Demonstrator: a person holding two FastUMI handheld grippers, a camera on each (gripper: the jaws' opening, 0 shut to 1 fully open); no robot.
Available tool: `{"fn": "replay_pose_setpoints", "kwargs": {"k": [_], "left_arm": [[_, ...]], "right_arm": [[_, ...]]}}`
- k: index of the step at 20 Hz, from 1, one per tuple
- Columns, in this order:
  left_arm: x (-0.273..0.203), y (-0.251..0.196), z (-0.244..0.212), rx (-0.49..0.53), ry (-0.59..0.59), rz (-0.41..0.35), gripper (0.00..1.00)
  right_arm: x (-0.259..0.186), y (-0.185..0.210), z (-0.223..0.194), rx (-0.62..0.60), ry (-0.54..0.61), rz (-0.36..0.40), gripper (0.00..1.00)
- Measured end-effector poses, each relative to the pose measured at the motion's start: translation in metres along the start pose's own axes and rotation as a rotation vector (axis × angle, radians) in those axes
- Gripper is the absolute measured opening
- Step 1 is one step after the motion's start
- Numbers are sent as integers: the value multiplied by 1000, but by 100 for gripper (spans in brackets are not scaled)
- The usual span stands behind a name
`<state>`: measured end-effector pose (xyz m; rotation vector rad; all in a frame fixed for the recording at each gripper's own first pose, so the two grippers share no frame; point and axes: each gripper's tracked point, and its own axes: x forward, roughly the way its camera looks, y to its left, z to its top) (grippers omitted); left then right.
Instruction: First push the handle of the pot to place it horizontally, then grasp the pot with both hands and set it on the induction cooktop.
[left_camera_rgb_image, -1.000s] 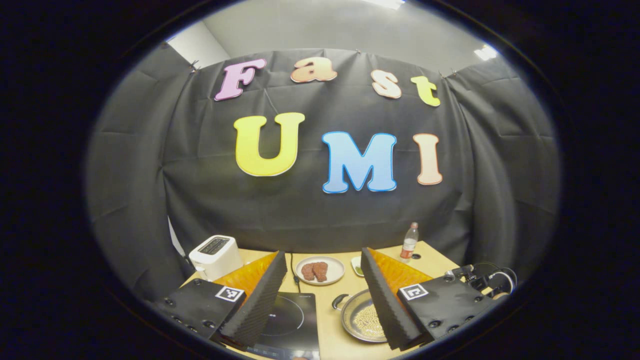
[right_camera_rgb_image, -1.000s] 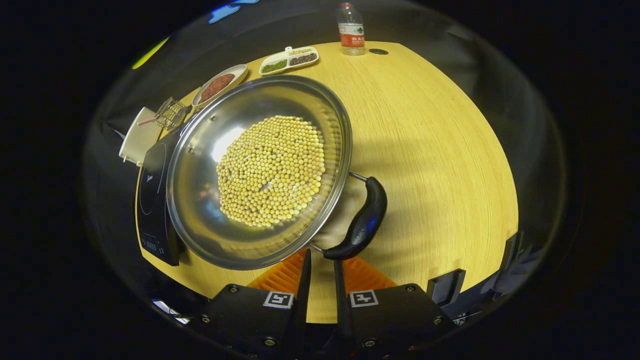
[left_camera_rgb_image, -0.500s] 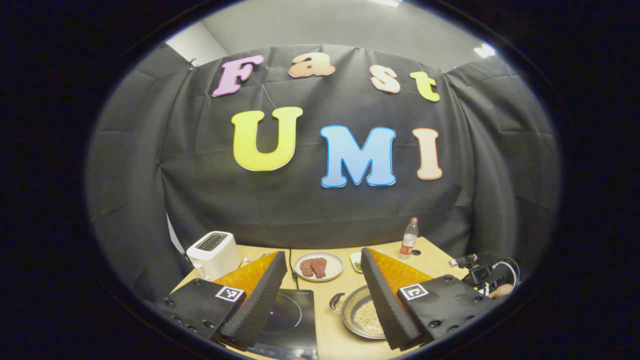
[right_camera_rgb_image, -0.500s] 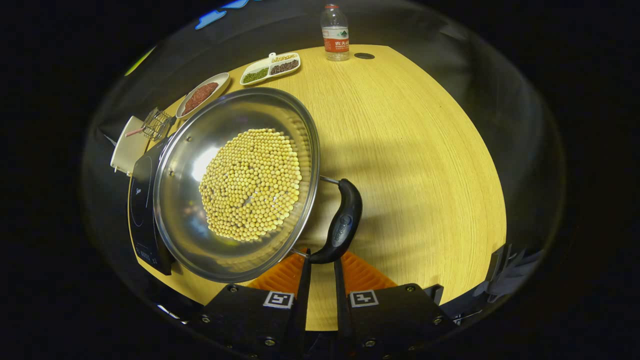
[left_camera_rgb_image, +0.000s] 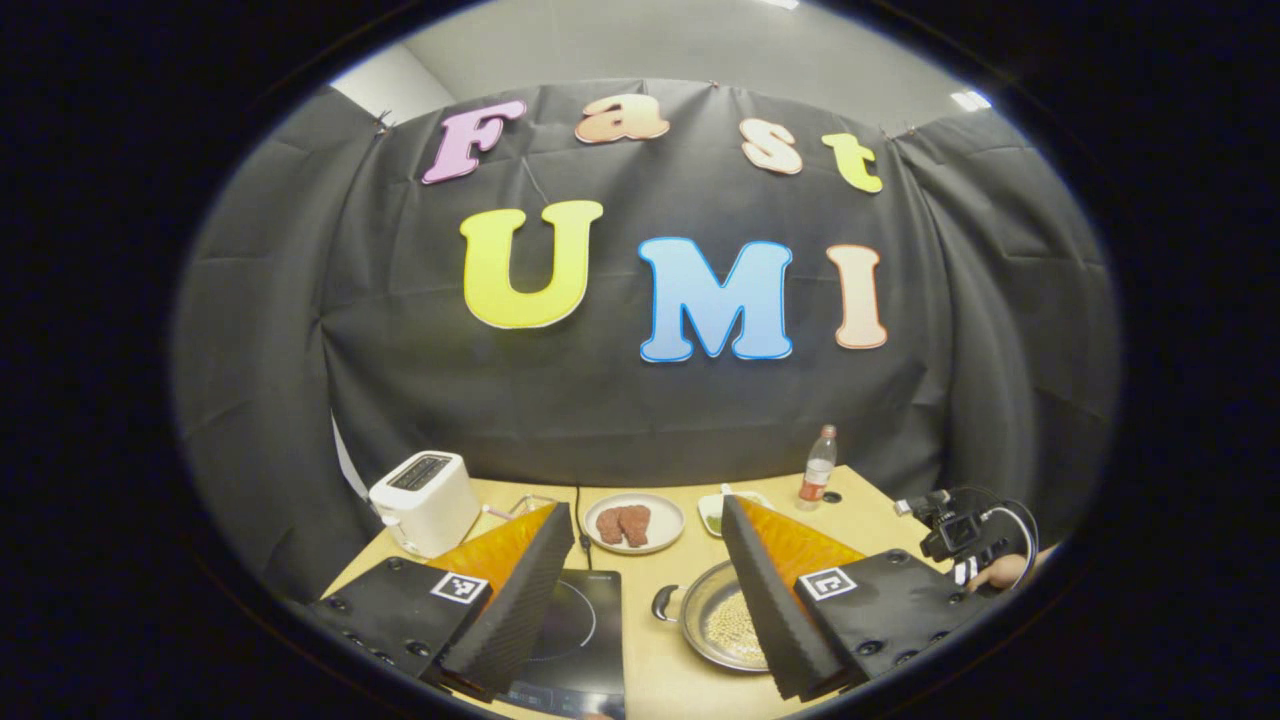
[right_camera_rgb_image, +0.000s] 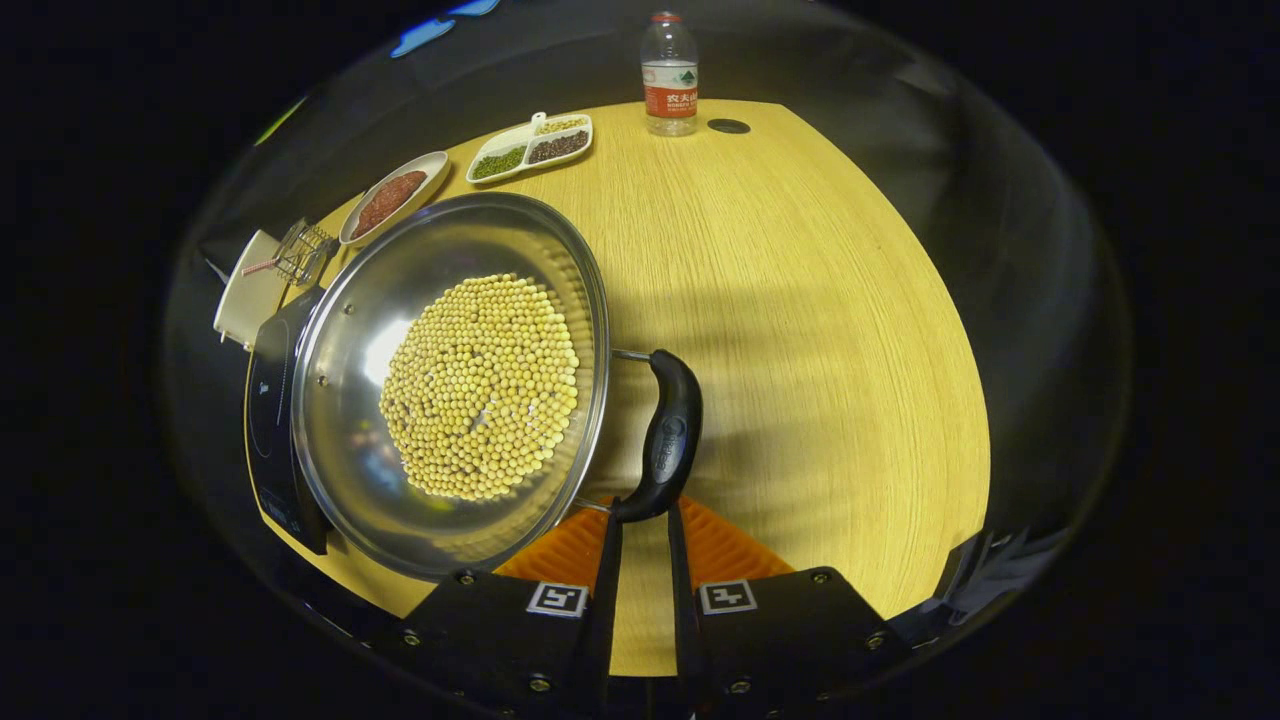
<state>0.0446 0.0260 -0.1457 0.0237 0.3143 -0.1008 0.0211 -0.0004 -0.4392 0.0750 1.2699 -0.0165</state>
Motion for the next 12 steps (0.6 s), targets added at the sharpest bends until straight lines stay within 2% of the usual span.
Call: {"fn": "replay_pose_setpoints", "kwargs": {"k": [5, 8, 10, 12], "left_arm": [[7, -1, -17, -19, 37, 13, 95], [12, -2, -33, -41, 74, 20, 99], [18, 1, -45, -53, 103, 32, 95], [20, 4, -54, -52, 123, 40, 95]], "right_arm": [[6, -6, 19, -63, -16, -8, 26], [11, -8, 28, -87, -21, -8, 27], [15, -10, 33, -103, -18, -9, 26], [17, -10, 38, -113, -19, -9, 27]]}}
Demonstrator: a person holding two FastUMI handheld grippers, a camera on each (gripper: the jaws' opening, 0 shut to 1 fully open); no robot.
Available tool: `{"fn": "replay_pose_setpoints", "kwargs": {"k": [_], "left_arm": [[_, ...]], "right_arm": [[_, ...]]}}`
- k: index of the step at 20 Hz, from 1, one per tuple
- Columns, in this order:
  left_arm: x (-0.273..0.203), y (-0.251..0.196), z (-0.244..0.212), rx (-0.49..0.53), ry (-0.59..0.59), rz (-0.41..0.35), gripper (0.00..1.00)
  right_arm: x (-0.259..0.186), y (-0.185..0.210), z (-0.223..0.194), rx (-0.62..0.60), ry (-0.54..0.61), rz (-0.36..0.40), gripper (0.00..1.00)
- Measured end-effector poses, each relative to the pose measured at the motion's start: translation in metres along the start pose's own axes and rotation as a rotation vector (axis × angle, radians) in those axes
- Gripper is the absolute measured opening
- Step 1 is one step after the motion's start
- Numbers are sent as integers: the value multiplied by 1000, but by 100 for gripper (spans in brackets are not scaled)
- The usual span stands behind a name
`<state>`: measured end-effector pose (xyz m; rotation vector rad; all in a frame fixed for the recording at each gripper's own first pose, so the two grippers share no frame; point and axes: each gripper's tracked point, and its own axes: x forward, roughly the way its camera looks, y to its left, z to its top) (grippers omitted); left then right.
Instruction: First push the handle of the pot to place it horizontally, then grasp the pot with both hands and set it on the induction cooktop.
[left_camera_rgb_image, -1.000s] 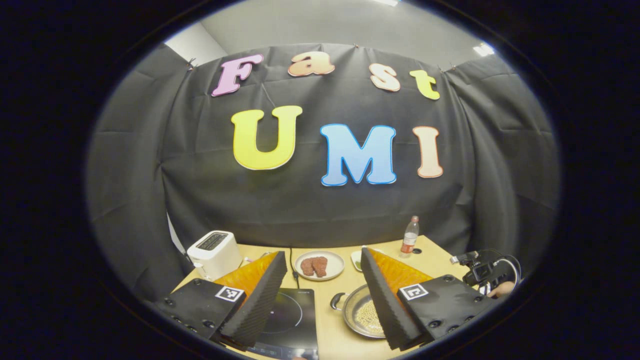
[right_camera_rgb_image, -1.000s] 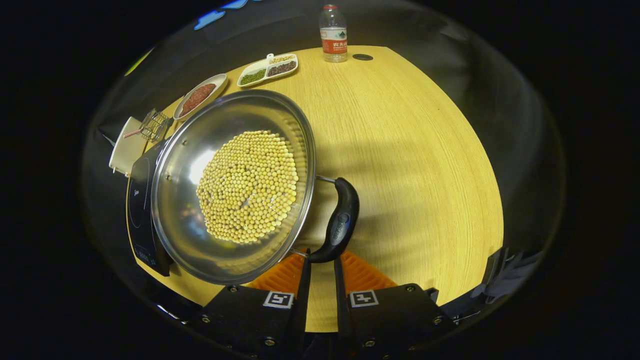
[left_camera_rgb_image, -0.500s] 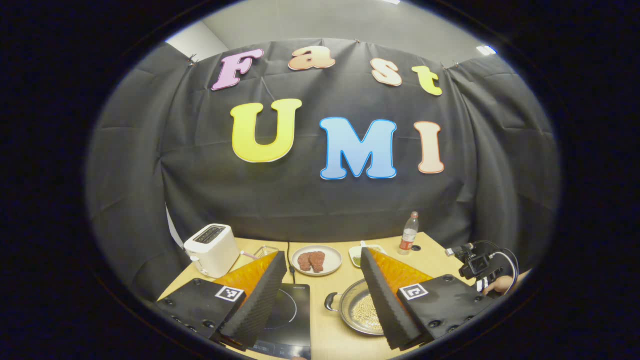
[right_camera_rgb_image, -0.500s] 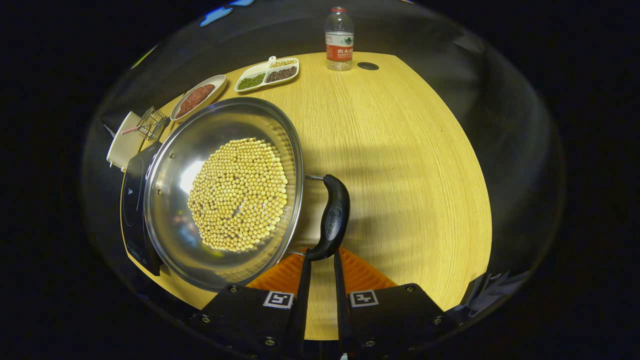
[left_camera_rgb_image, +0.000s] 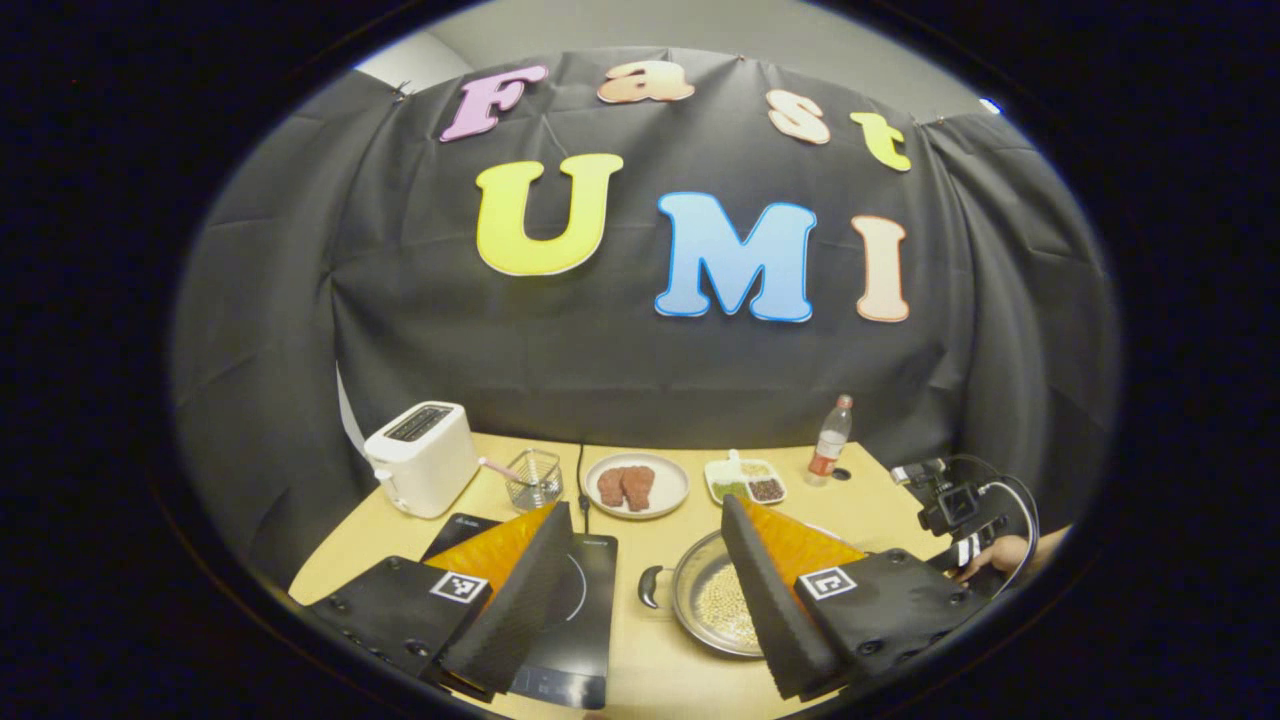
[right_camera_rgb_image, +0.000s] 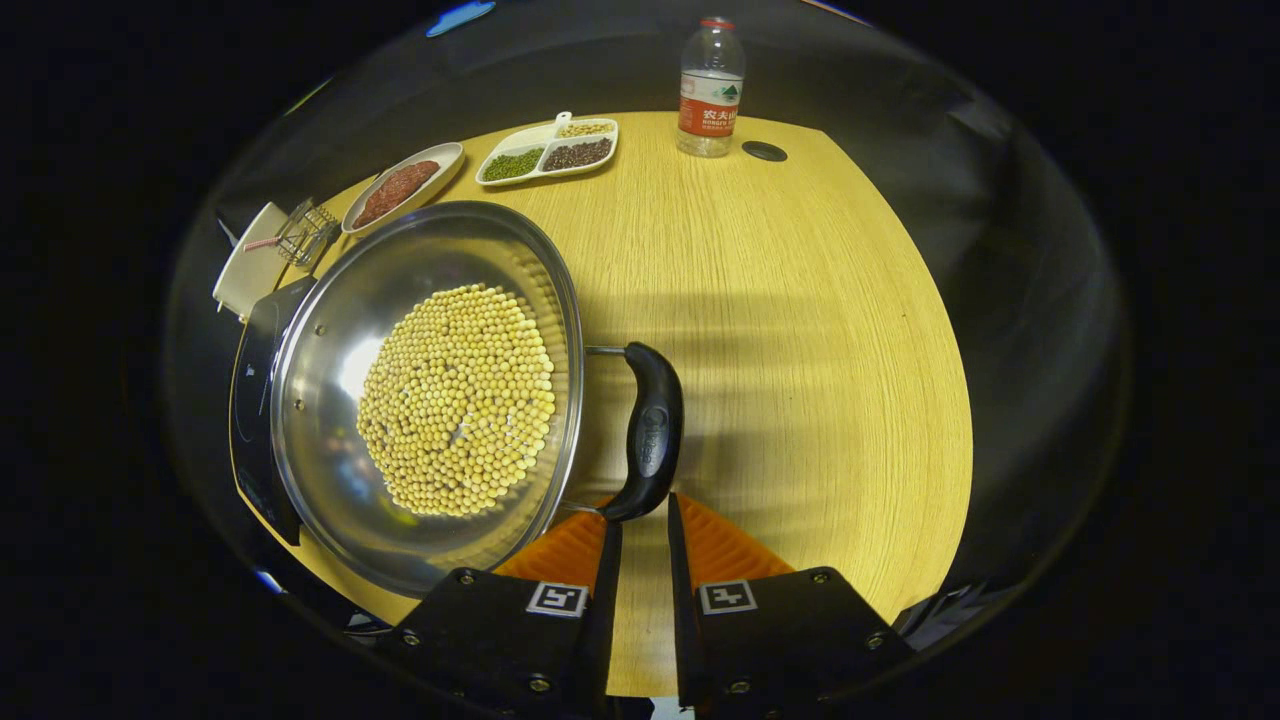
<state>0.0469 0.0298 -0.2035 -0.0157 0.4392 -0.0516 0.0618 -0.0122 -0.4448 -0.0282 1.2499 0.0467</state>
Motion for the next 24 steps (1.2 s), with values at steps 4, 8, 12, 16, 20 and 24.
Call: {"fn": "replay_pose_setpoints", "kwargs": {"k": [4, 8, 12, 16, 20, 24], "left_arm": [[5, 2, -9, 4, 21, 4, 98], [10, 3, -13, 1, 26, -5, 99], [21, 3, -30, -5, 56, -25, 99], [39, -1, -57, -32, 120, -58, 98], [65, -11, -97, -21, 207, -97, 98], [102, -11, -132, -33, 280, -96, 100]], "right_arm": [[5, -1, 12, -17, -5, -3, 26], [2, -3, 14, -25, -17, -12, 26], [-17, -13, 14, 8, -78, -25, 62], [-51, -14, 20, 55, -205, 4, 98], [-78, -12, 26, 81, -336, 16, 98], [-92, 2, 35, 132, -441, 75, 98]]}}
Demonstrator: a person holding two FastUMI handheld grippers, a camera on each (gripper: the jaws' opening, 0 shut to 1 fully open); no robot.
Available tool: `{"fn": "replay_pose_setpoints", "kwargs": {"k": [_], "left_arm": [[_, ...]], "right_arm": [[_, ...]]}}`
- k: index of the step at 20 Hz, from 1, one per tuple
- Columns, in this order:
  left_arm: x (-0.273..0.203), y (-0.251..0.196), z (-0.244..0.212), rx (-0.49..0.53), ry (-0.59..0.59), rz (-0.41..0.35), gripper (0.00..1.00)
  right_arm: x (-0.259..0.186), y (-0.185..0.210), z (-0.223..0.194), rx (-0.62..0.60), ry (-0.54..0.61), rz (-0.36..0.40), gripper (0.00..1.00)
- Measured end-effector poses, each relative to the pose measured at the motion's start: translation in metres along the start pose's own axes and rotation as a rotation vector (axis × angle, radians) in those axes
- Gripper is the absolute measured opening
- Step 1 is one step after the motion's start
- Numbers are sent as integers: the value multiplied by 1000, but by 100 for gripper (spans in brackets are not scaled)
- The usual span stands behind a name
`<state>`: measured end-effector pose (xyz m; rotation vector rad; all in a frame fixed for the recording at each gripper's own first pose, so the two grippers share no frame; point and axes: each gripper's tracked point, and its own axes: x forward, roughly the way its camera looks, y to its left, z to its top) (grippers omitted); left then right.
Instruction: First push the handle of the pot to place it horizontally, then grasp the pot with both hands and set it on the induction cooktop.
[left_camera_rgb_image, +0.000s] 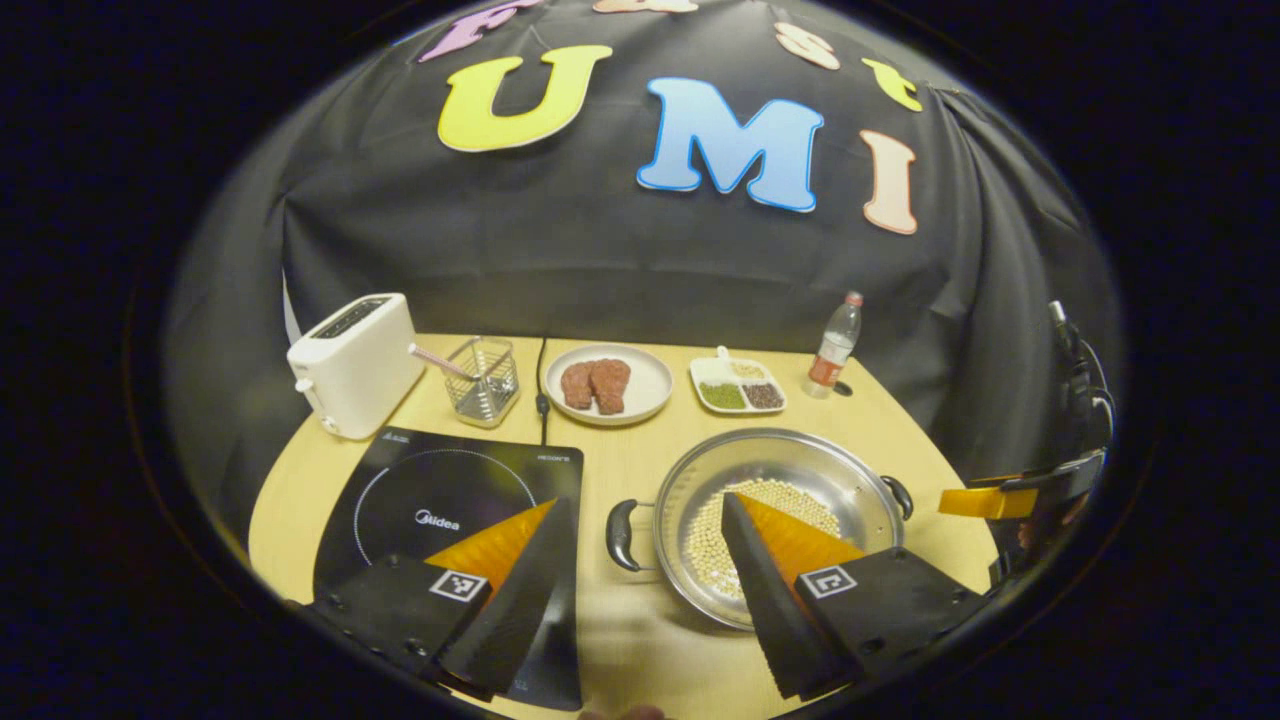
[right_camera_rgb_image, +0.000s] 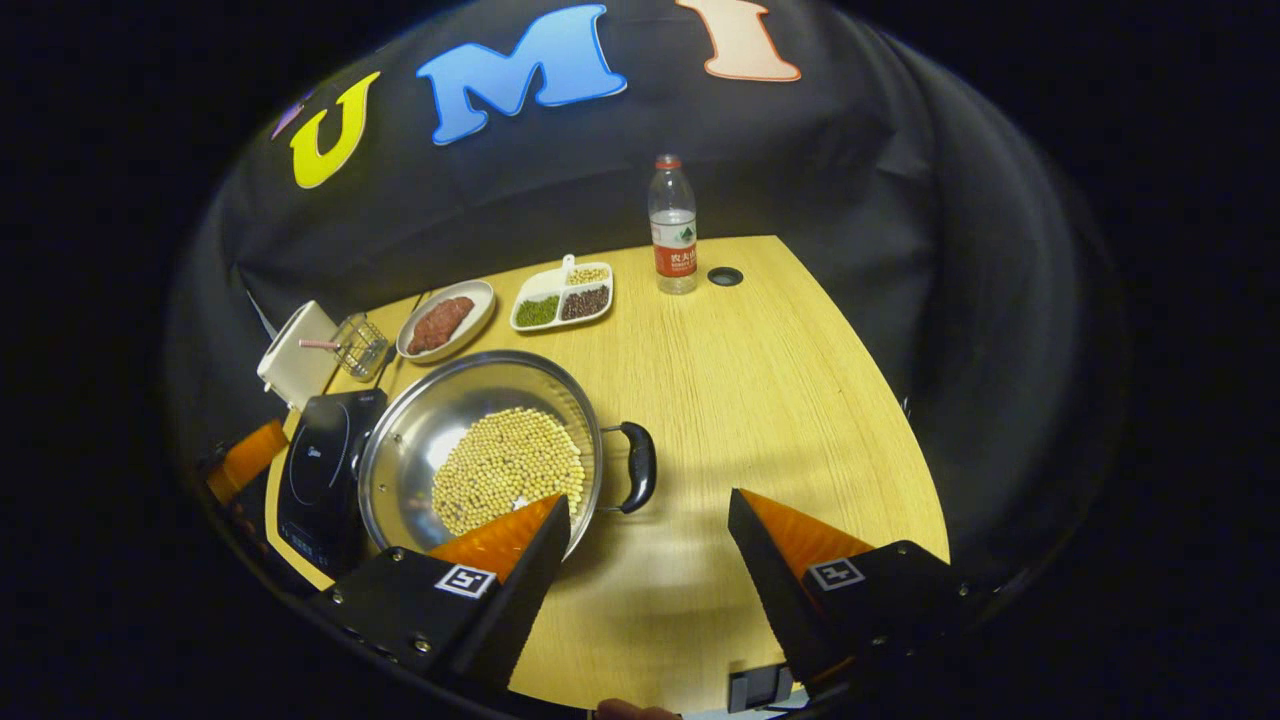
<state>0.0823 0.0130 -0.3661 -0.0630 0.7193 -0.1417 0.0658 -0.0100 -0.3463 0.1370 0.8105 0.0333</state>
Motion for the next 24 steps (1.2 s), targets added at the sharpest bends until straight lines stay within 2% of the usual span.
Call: {"fn": "replay_pose_setpoints", "kwargs": {"k": [5, 7, 14, 24], "left_arm": [[41, -2, -17, 24, 35, -6, 98], [56, -2, -28, 36, 58, -6, 100], [97, 4, -64, 38, 141, -2, 98], [124, -2, -83, 56, 182, -22, 98]], "right_arm": [[11, 3, 10, 14, -103, 12, 98], [22, -1, 8, 6, -98, -2, 98], [65, -13, 3, -4, -77, -42, 98], [112, -1, -10, -25, -26, -29, 98]]}}
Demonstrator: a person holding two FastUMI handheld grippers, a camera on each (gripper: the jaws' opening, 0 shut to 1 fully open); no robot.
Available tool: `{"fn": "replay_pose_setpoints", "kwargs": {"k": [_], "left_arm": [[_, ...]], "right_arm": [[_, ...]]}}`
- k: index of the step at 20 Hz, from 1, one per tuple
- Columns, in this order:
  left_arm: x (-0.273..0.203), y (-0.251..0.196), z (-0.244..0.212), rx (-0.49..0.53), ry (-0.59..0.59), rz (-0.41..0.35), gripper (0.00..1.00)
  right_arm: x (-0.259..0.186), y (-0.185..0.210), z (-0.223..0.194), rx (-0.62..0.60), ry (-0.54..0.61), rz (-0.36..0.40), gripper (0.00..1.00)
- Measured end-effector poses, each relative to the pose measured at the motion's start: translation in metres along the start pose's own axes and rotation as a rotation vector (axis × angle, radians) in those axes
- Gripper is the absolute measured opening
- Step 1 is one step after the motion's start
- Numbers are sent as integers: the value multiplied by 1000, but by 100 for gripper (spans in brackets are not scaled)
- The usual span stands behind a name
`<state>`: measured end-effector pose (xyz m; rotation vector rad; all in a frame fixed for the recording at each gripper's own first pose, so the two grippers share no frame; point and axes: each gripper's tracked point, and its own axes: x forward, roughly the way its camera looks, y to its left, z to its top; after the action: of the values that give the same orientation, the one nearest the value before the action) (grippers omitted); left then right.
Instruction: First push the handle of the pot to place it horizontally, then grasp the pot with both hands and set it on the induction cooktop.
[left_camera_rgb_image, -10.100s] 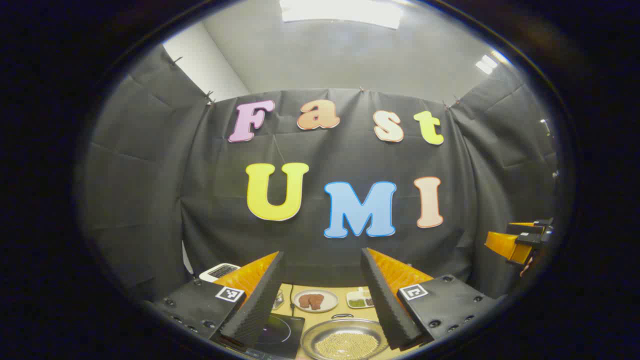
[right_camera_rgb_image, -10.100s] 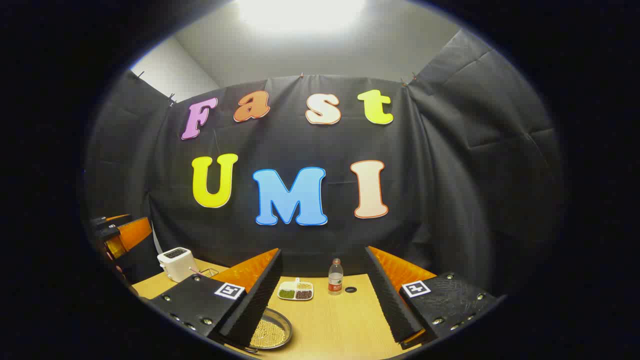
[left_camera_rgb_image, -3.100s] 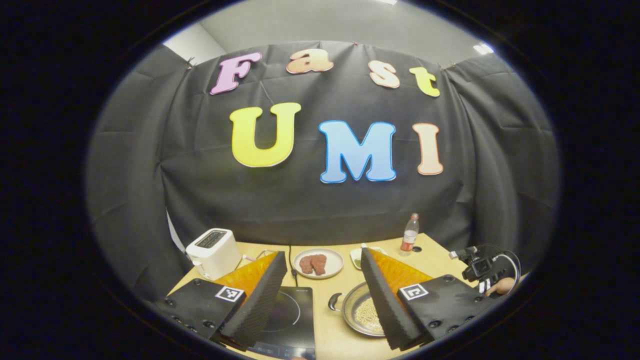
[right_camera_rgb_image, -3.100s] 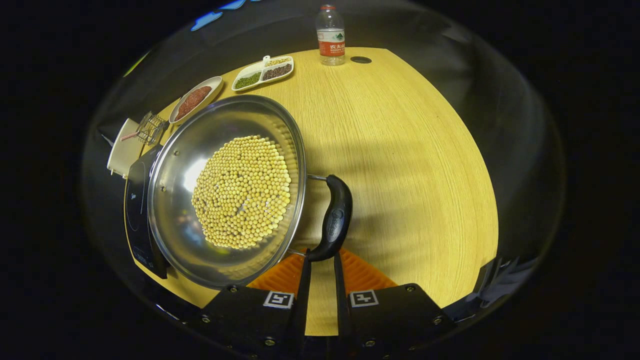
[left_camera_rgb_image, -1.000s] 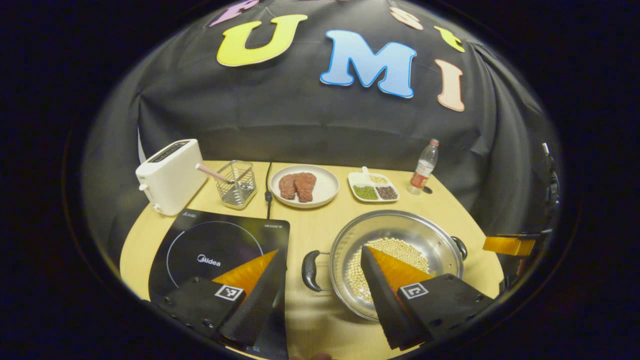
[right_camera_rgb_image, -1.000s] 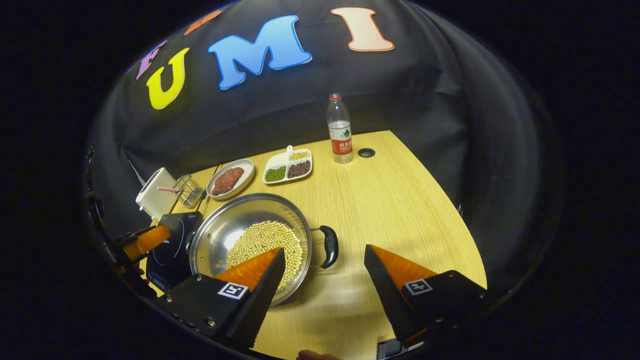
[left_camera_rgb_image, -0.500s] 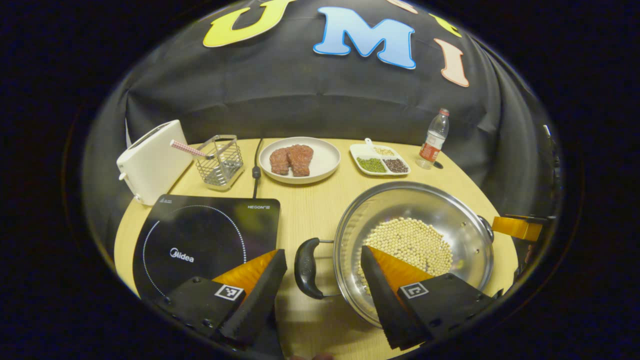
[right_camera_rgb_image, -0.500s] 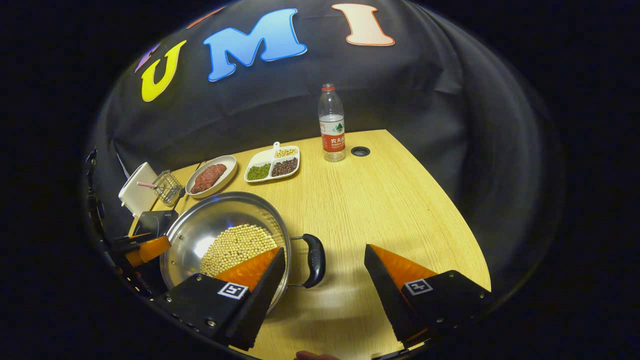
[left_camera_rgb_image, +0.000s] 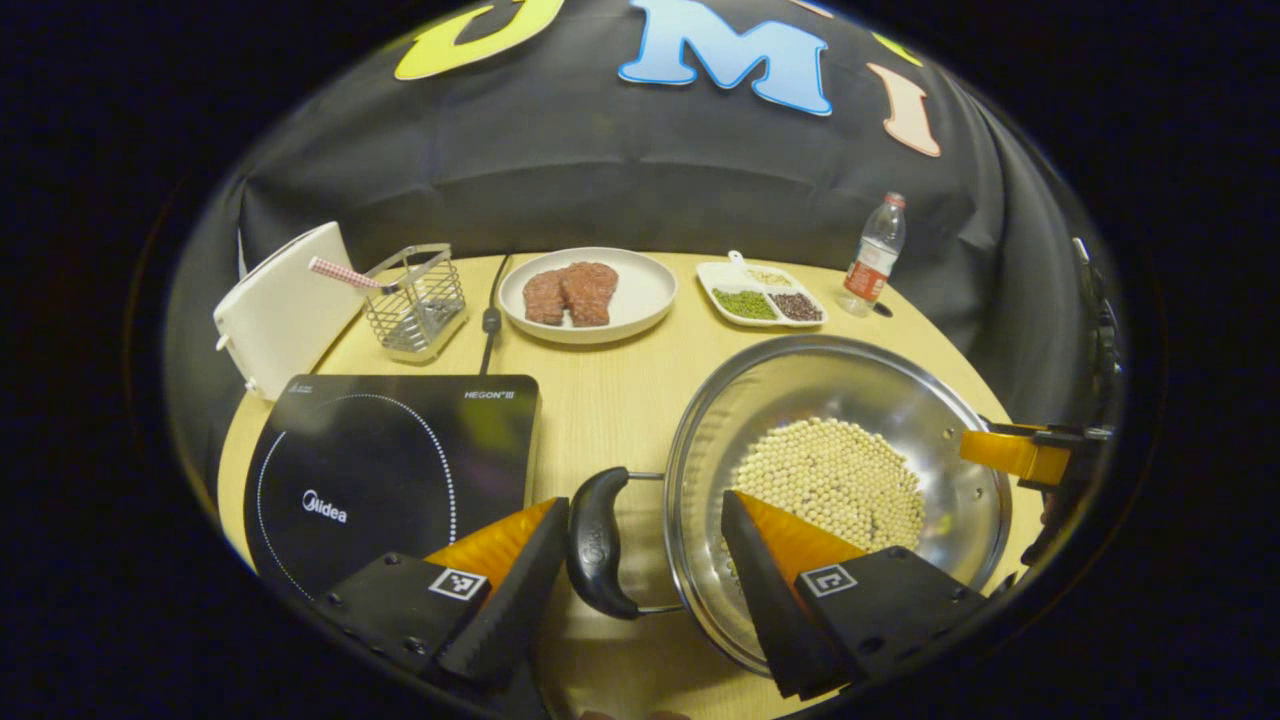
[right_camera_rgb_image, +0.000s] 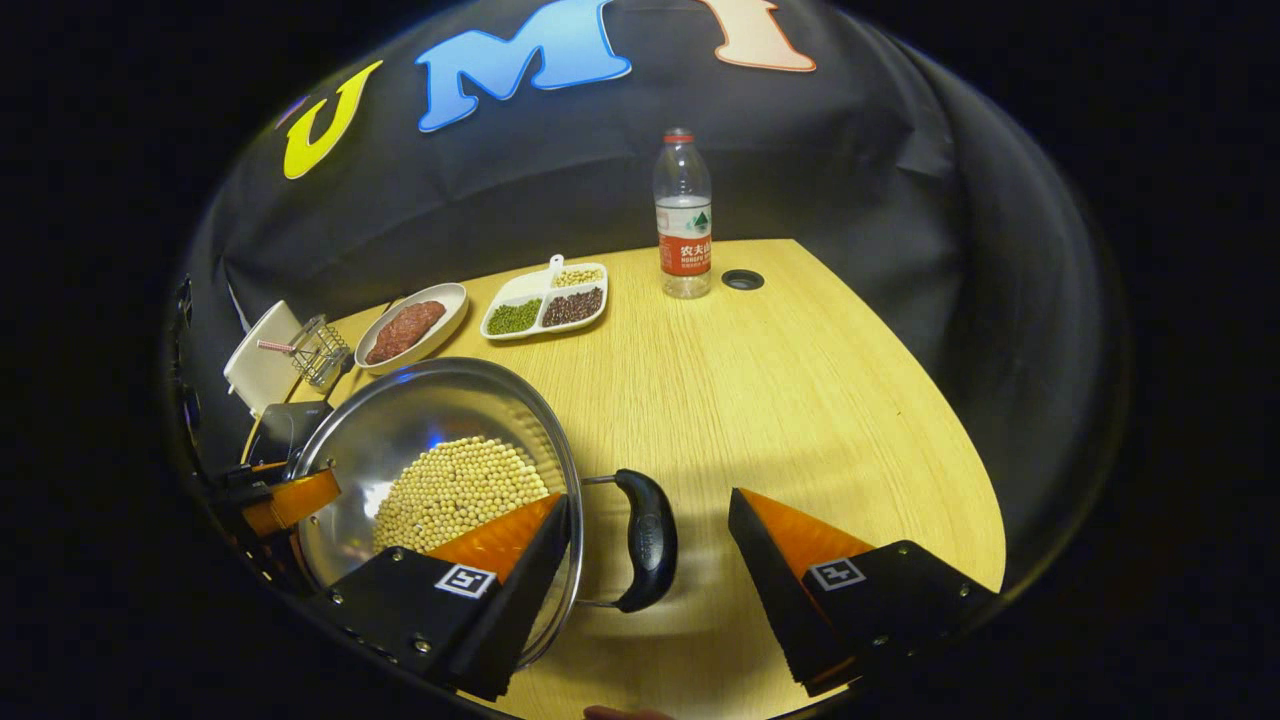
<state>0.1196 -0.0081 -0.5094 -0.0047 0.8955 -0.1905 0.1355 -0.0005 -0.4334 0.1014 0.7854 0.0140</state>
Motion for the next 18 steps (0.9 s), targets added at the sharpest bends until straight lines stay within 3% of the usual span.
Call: {"fn": "replay_pose_setpoints", "kwargs": {"k": [4, 5, 6, 7, 9, 11, 16, 18], "left_arm": [[10, 2, 0, 10, 2, 4, 96], [11, 4, 0, 14, 0, 9, 90], [12, 8, 1, 17, -1, 16, 84], [13, 10, 0, 20, -2, 23, 89], [15, 8, -2, 31, -1, 16, 76], [15, 9, -1, 53, 3, 17, 73], [14, 9, -1, 75, 19, 23, 67], [12, 8, -1, 71, 21, 19, 70]], "right_arm": [[12, 4, -11, 0, 32, 4, 96], [15, 6, -14, 0, 44, 12, 94], [16, 7, -19, 1, 58, 17, 88], [17, 9, -19, 6, 60, 27, 86], [15, 9, -22, 5, 64, 38, 77], [15, 8, -22, 14, 71, 25, 65], [13, 8, -21, 4, 86, 5, 65], [10, 10, -23, 17, 94, 9, 62]]}}
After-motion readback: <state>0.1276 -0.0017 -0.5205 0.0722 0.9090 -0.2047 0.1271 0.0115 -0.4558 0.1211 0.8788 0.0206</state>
